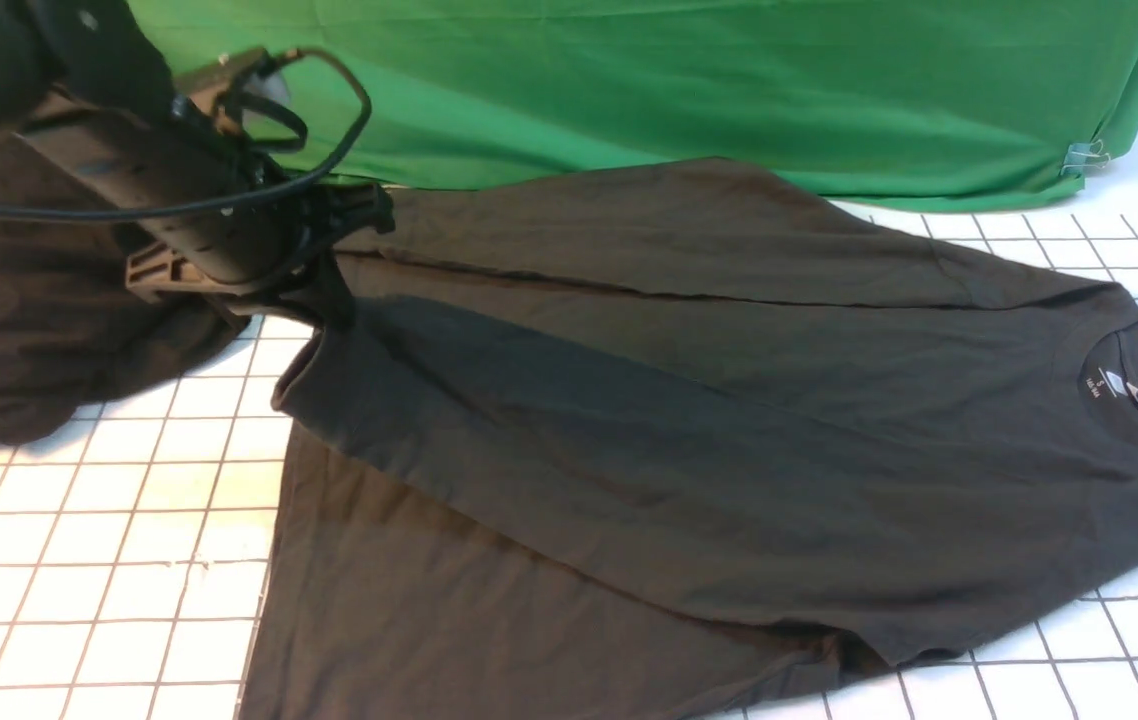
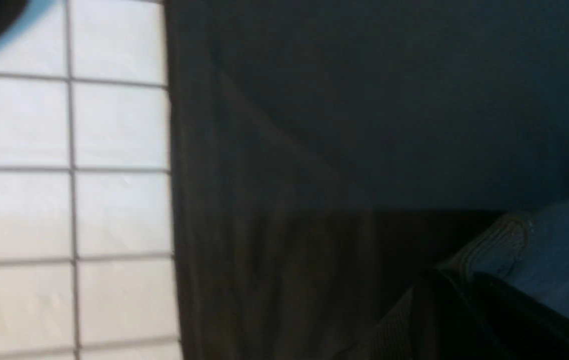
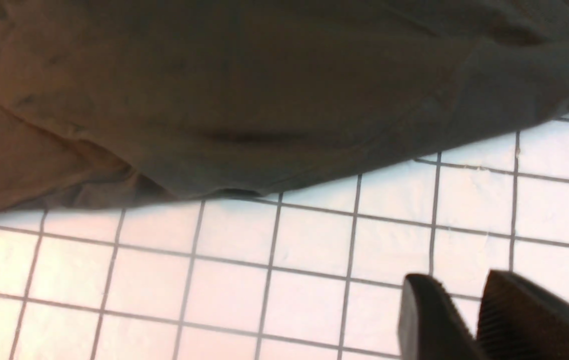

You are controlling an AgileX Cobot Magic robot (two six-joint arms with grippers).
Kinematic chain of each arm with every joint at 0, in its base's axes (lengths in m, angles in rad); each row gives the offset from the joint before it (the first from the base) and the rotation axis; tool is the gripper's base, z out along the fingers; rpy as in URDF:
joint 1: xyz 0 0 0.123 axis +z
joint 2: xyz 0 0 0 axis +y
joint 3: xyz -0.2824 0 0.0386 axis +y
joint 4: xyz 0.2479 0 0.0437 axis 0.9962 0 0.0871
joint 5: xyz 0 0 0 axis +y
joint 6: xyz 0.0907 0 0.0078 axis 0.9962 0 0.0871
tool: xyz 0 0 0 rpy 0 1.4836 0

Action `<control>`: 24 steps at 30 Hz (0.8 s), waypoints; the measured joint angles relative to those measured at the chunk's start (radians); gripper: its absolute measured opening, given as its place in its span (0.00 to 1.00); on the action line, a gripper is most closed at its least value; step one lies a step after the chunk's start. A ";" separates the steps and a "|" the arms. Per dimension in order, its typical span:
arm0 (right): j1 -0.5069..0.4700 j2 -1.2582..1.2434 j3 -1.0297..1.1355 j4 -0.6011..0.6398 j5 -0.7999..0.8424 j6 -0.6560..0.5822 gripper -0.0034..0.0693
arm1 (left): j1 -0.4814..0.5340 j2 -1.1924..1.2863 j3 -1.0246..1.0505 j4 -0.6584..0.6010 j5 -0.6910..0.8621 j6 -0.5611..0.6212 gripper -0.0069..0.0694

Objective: Fold a long-sleeved shirt over a white checkered tablecloth.
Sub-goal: 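Fold the left side of the black T-shirt inward over its body, then grab the top left corner of the dark shirt with the left gripper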

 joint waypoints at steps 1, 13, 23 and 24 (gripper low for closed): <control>0.000 0.000 0.000 0.000 0.000 0.000 0.27 | 0.008 0.037 -0.016 0.001 -0.006 0.000 0.13; 0.000 0.000 0.000 0.000 -0.012 0.001 0.31 | 0.027 0.243 -0.198 0.010 -0.117 -0.019 0.60; 0.000 0.000 0.000 0.002 -0.035 0.002 0.32 | 0.088 0.461 -0.489 -0.350 -0.149 -0.062 0.67; 0.000 0.000 0.000 0.003 -0.036 0.002 0.32 | 0.094 0.496 -0.509 -0.395 -0.136 -0.078 0.65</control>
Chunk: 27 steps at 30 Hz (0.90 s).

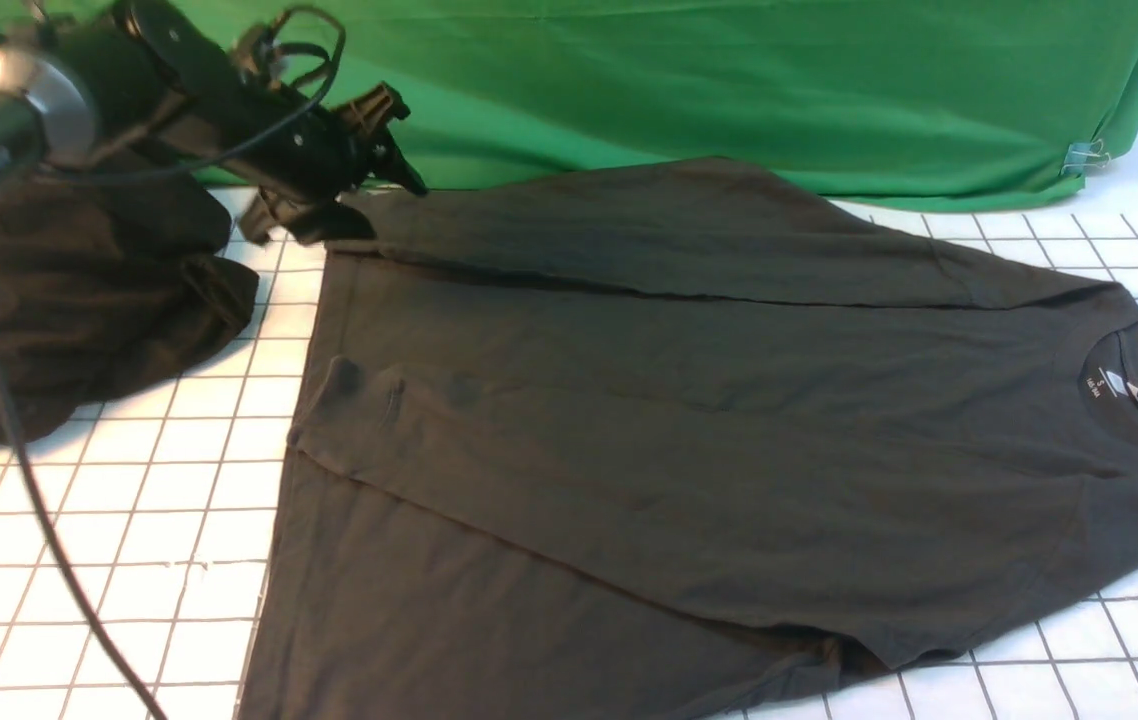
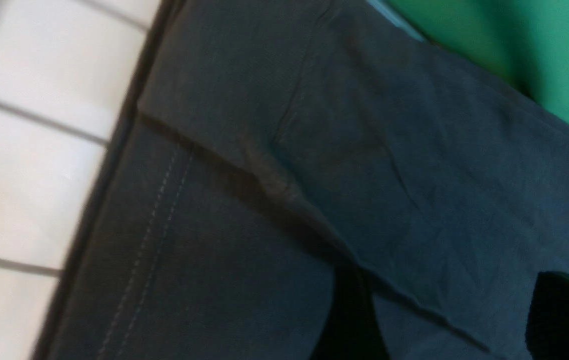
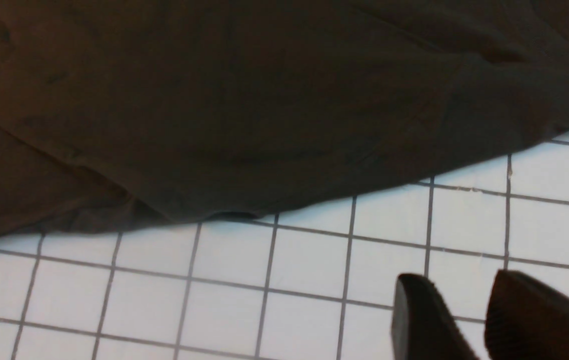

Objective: Fold a long-sleeved shirt over a white checkered tablecloth.
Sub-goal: 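Grab the top left corner of the dark shirt with the left gripper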

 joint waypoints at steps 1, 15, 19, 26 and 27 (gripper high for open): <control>0.000 0.000 0.000 0.000 0.000 0.000 0.32 | 0.002 0.005 -0.005 -0.012 0.002 -0.002 0.65; 0.000 0.000 0.000 0.000 -0.045 0.001 0.35 | 0.016 0.097 -0.033 -0.067 -0.101 -0.129 0.59; 0.000 0.000 0.000 0.000 -0.078 0.001 0.35 | 0.021 0.124 -0.037 -0.097 -0.098 -0.172 0.59; 0.000 0.000 0.000 0.000 -0.080 0.001 0.36 | 0.029 0.135 -0.038 -0.139 -0.132 -0.183 0.54; 0.000 0.000 0.000 0.000 -0.080 0.001 0.36 | 0.029 0.137 -0.038 -0.139 -0.148 -0.183 0.51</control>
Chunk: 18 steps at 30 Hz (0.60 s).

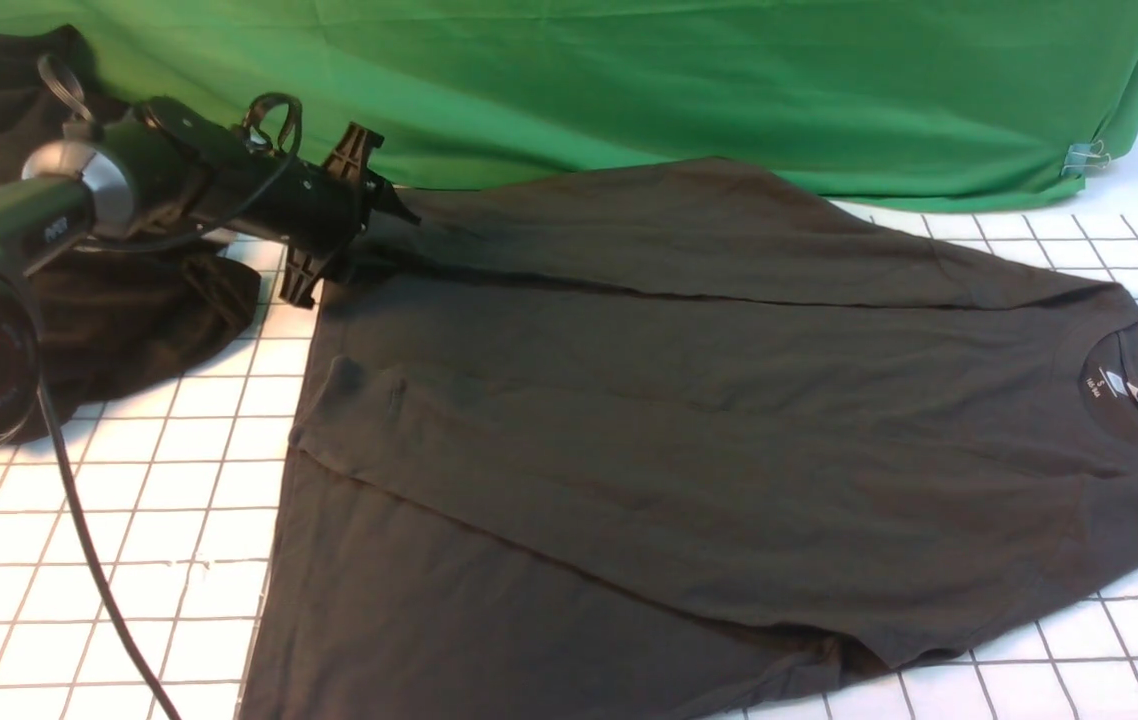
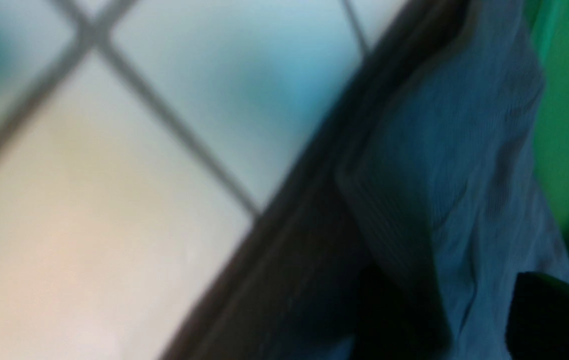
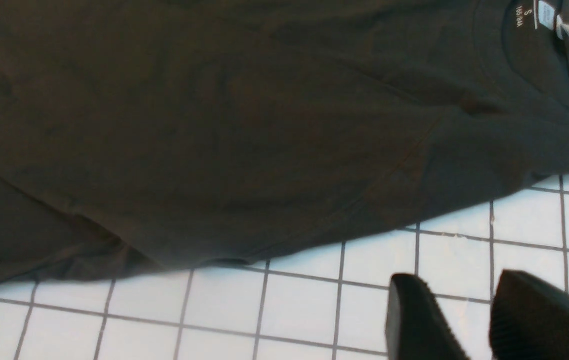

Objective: Fold a long-sleeved shirt over a white checkered tablecloth.
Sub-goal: 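Grab the top left corner of the dark shirt with the left gripper, then fold the left side of the dark shirt inward over its body with the left gripper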

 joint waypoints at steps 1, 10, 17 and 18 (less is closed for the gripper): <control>0.000 0.000 0.000 0.000 0.000 0.000 0.36 | 0.000 0.000 0.000 0.000 -0.003 0.000 0.50; 0.000 0.000 0.000 0.000 0.000 0.000 0.37 | 0.001 -0.011 0.001 0.010 0.039 0.060 0.11; 0.000 0.000 0.000 0.001 0.000 0.004 0.37 | -0.005 -0.196 0.001 0.064 0.154 0.100 0.11; 0.000 0.000 0.000 0.001 0.000 0.014 0.37 | -0.010 -0.252 0.001 0.091 0.199 0.101 0.11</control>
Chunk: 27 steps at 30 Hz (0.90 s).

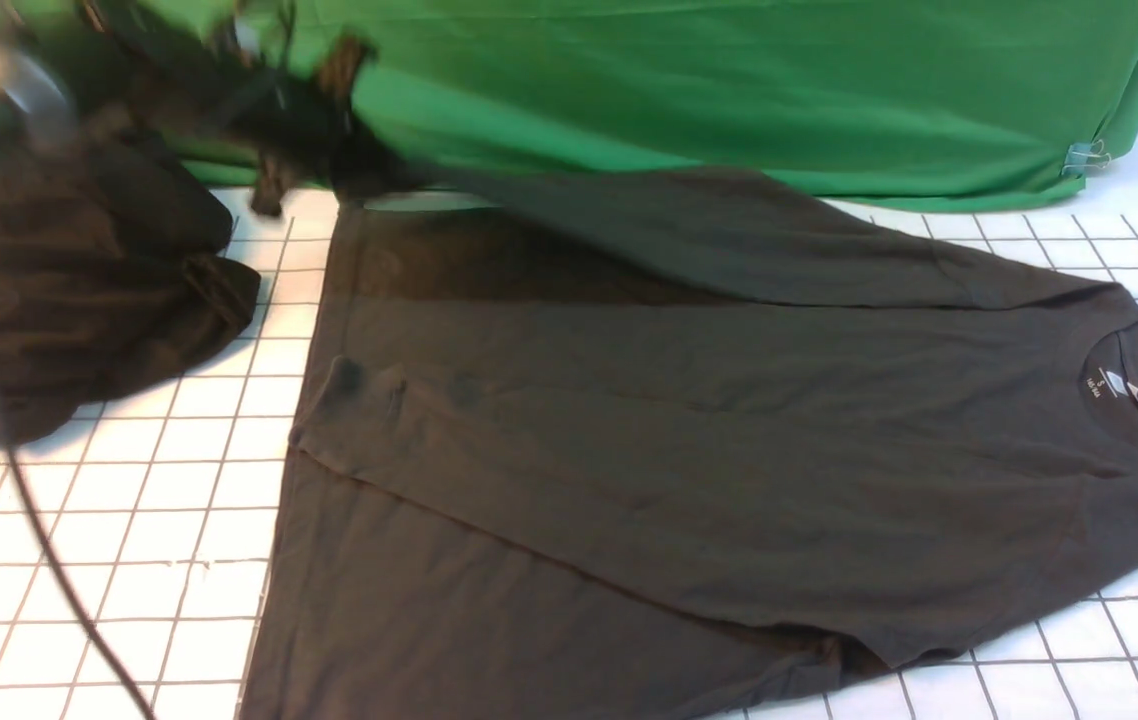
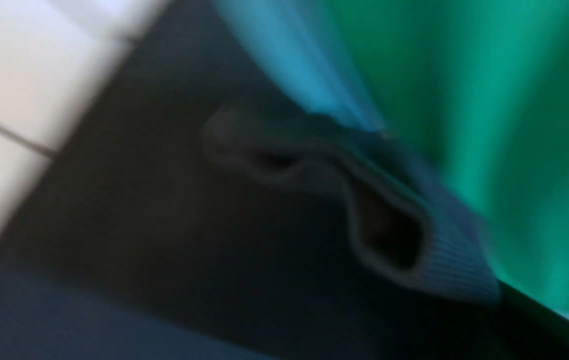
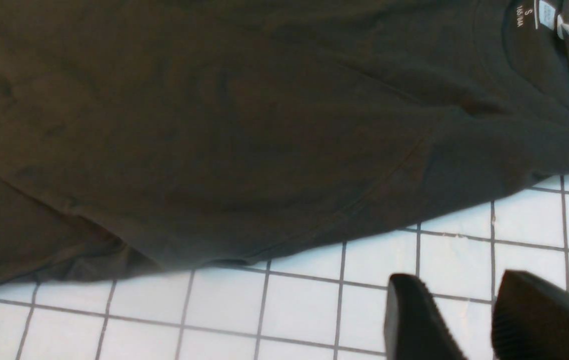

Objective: Fold a long-sleeved shirt over a white checkered tablecloth.
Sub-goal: 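Fold the left side of the dark shirt inward over its body with the left gripper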

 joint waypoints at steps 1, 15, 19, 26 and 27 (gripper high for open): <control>0.000 0.000 0.000 0.000 0.000 0.012 0.37 | -0.006 -0.036 0.000 0.022 0.026 0.000 0.11; 0.000 0.000 0.000 0.002 0.030 0.065 0.38 | -0.227 -0.308 0.484 0.550 0.300 -0.125 0.11; 0.000 0.000 0.000 0.002 0.030 0.065 0.38 | -0.235 -0.297 0.583 0.553 0.250 -0.126 0.13; 0.000 0.000 0.000 0.002 0.030 0.065 0.38 | -0.235 -0.290 0.601 0.560 0.249 -0.126 0.30; 0.000 0.000 0.000 0.002 0.030 0.065 0.38 | -0.235 -0.292 0.598 0.562 0.255 -0.125 0.34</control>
